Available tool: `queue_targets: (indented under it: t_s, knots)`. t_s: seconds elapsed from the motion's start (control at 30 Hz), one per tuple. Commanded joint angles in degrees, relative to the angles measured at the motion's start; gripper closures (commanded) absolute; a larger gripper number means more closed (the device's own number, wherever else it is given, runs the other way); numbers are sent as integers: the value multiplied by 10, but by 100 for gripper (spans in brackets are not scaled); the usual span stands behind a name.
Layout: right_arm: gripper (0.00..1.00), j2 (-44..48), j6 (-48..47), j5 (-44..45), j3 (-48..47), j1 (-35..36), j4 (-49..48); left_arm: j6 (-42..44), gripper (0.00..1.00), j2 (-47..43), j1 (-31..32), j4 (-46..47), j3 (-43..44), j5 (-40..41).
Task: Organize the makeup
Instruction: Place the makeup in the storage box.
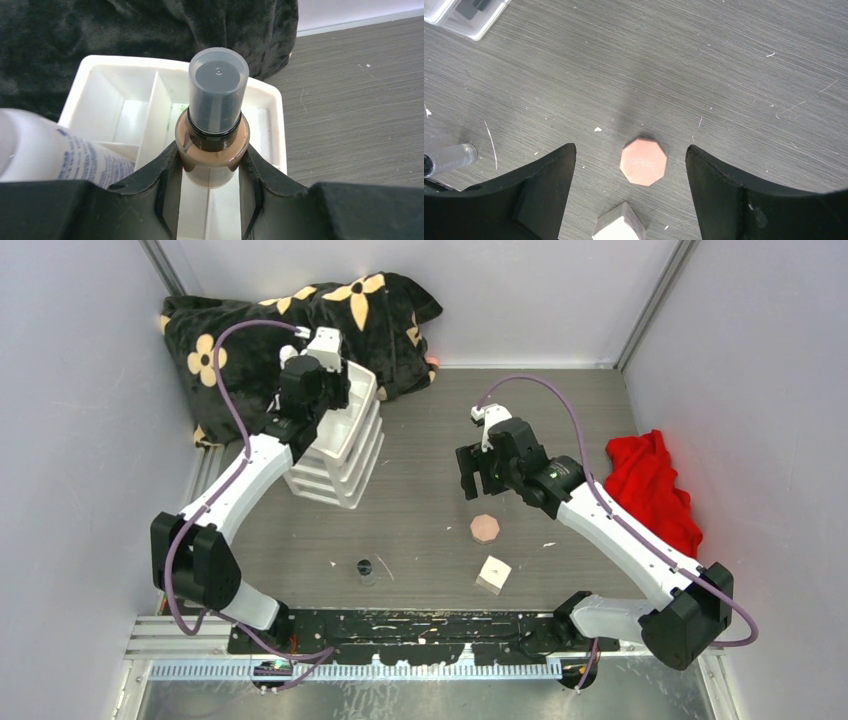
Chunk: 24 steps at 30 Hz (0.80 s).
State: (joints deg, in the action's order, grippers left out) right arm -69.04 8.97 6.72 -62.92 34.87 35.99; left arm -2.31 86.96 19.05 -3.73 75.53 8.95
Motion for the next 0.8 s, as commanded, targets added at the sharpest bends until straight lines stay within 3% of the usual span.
queue_targets:
  t_s: [0.0,0.77]
  knots:
    - [15,-2,3,-11,-2,-2,-27,16,100,-49,-7,27,1,32]
    - [16,-16,2,-34,10,-2,-25,-26,100,-11,-42,92,-64,1]
